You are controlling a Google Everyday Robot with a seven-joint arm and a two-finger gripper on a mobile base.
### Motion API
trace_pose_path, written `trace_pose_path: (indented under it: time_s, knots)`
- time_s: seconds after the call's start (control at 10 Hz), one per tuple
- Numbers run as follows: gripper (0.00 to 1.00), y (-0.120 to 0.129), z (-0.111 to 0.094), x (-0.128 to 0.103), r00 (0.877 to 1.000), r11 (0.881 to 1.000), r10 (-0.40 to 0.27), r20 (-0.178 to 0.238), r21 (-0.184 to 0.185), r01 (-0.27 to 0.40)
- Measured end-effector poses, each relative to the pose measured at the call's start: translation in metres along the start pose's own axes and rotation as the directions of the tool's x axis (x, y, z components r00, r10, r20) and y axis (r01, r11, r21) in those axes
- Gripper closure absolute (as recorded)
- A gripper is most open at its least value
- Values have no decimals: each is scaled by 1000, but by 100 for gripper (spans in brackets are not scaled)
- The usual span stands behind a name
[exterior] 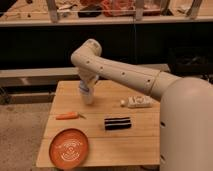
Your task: Place the white sponge in the ceramic cup
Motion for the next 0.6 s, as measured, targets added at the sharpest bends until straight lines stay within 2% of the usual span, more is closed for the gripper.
trace_pose_path:
  time_s: [0.6]
  knots:
    - [98, 1, 8, 1, 1000, 1000, 13, 7, -3, -13]
